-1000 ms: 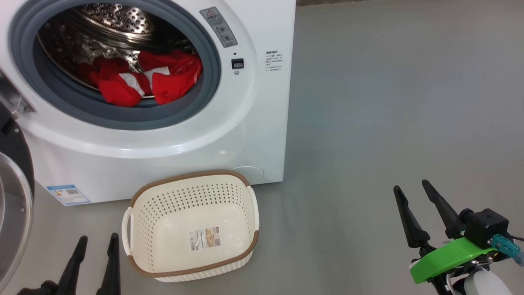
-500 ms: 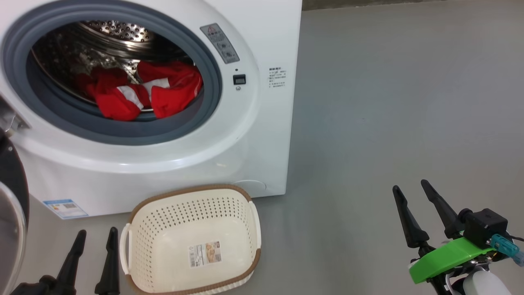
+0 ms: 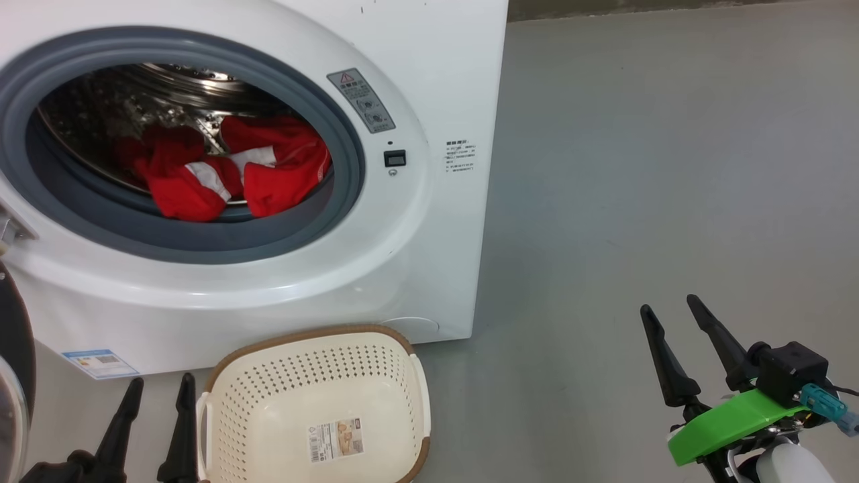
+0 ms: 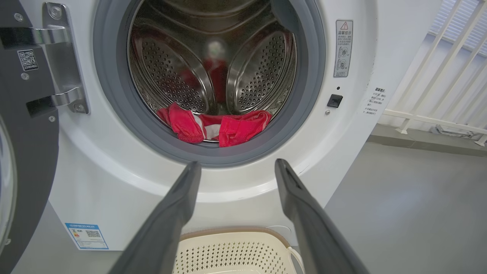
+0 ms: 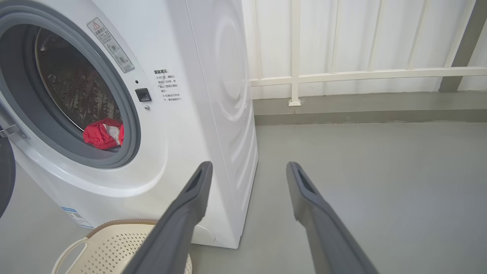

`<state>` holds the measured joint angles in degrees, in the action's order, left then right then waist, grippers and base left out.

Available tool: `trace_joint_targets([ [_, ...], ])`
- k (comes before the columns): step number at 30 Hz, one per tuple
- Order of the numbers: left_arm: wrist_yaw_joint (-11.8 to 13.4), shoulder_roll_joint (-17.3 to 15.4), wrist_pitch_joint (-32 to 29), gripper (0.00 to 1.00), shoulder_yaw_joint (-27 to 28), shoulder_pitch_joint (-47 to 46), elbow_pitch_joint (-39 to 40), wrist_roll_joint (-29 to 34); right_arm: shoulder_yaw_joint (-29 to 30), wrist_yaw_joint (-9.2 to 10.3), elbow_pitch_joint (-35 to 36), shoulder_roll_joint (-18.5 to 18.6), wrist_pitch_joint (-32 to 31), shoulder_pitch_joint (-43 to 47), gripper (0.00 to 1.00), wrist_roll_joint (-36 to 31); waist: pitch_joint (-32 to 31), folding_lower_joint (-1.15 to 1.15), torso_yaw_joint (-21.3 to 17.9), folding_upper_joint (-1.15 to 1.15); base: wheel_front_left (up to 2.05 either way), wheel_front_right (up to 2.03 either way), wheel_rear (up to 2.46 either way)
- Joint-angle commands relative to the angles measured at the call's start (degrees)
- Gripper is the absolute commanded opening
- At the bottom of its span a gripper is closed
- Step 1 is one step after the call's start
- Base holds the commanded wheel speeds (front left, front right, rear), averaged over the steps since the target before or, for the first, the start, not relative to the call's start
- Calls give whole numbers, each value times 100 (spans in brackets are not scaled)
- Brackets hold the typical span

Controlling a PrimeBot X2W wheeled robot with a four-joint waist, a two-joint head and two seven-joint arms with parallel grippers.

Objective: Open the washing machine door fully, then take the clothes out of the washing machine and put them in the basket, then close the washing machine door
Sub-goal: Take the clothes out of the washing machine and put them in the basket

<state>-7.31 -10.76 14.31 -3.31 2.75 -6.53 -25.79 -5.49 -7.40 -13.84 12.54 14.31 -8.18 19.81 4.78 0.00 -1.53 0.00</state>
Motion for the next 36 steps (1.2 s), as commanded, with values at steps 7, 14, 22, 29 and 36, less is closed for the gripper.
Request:
trace_joint_targets([
  [7, -18, -104, 69, 100, 227, -297, 75, 98, -164, -9, 143, -4, 69, -152, 100, -66, 71, 0, 29, 0, 1, -1, 0],
  [14, -18, -153, 69, 100, 72, -508, -193, 138, -214, -9, 143, -70, 69, -219, 100, -92, 208, 0, 24, 0, 0, 0, 0],
  [22, -18, -360, 69, 100, -136, -1172, -660, 134, -316, -9, 166, -158, 69, -381, 100, -121, 505, 0, -43, 0, 0, 0, 0],
  [29, -18, -818, 62, 100, -879, -2507, -1505, -62, -360, -9, 217, -291, 69, -610, 100, -176, 935, 0, -167, 0, 0, 0, 0],
  [36, -18, -1242, -218, 100, -1567, -3975, -2457, -614, -365, -9, 299, -454, 69, -941, 100, -248, 1492, 0, -364, 0, 0, 0, 0],
])
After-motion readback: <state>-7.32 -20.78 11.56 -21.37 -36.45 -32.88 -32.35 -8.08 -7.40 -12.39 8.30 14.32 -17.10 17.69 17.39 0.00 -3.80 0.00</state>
